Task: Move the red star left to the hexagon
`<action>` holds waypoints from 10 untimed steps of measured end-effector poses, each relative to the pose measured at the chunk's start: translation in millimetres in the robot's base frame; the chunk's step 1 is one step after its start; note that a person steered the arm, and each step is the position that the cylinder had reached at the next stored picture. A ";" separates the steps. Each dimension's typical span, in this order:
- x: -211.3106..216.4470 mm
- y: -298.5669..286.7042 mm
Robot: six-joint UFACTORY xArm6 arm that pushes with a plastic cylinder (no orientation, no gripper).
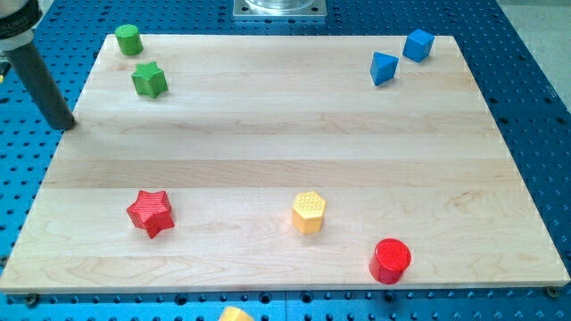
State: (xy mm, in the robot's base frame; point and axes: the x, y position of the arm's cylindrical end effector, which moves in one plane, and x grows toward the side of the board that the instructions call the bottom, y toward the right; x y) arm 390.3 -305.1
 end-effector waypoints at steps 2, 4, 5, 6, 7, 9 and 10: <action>-8.8 0.4; 62.1 40.4; 59.9 56.7; 55.5 67.6; 56.3 78.8; 88.8 235.4; 137.3 209.3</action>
State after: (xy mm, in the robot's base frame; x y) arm 527.7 -95.8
